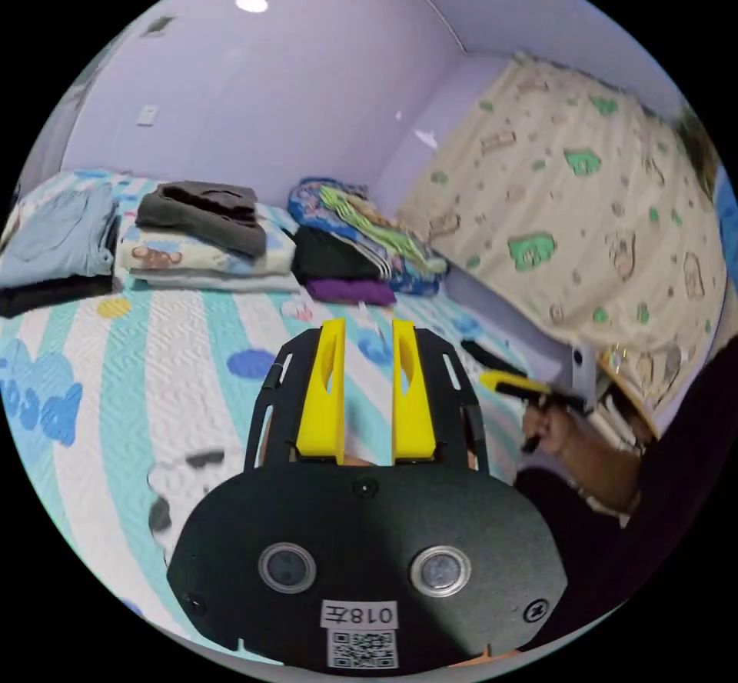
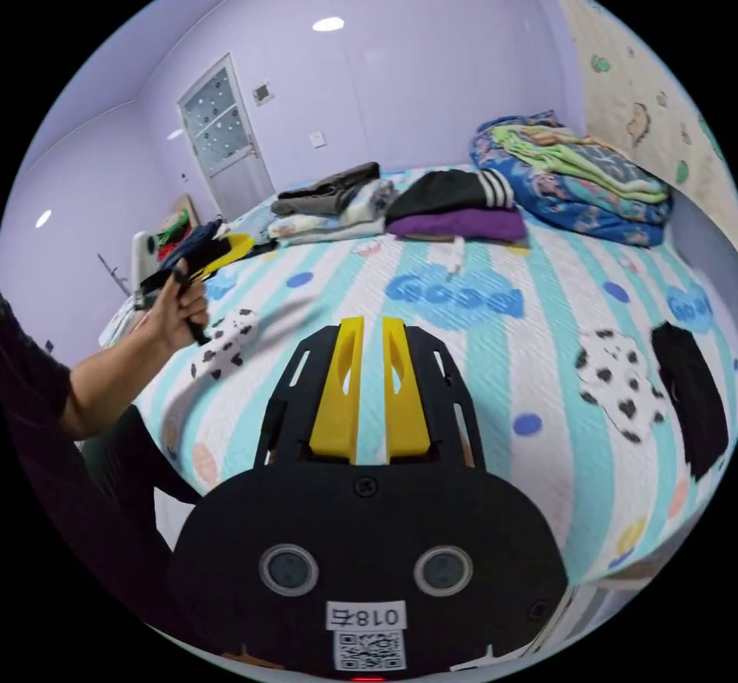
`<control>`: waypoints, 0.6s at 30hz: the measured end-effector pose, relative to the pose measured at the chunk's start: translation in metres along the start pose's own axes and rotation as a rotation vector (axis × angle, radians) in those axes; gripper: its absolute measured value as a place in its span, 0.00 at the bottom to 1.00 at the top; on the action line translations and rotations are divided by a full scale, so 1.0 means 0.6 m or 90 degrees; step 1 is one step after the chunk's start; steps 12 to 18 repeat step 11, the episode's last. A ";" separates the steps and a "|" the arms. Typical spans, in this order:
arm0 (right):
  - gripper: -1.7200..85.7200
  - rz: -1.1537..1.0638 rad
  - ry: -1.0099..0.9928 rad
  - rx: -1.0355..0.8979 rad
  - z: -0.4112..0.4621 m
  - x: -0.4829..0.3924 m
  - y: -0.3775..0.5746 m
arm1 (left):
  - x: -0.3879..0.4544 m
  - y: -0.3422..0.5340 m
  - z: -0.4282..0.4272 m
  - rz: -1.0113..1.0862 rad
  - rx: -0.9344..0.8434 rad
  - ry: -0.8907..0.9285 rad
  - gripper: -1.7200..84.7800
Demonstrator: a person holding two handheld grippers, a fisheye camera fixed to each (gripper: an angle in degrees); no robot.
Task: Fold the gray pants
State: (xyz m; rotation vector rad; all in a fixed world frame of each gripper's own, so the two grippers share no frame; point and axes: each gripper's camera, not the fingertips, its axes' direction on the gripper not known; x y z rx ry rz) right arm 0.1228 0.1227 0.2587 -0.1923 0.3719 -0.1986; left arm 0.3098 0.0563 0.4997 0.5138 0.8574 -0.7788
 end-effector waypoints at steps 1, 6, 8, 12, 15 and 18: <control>0.09 0.010 0.033 -0.003 -0.010 0.015 0.012 | 0.024 0.009 0.000 0.015 -0.023 -0.005 0.13; 0.11 0.070 0.156 0.043 -0.051 0.110 0.037 | 0.186 0.054 -0.003 0.063 -0.154 -0.016 0.15; 0.11 0.076 0.229 0.036 -0.053 0.159 0.036 | 0.217 0.055 -0.010 0.056 -0.173 -0.018 0.15; 0.12 0.073 0.366 0.005 -0.043 0.256 0.030 | 0.254 0.046 -0.023 0.047 -0.205 -0.023 0.14; 0.12 0.073 0.366 0.005 -0.043 0.256 0.030 | 0.254 0.046 -0.023 0.047 -0.205 -0.023 0.14; 0.12 0.073 0.366 0.005 -0.043 0.256 0.030 | 0.254 0.046 -0.023 0.047 -0.205 -0.023 0.14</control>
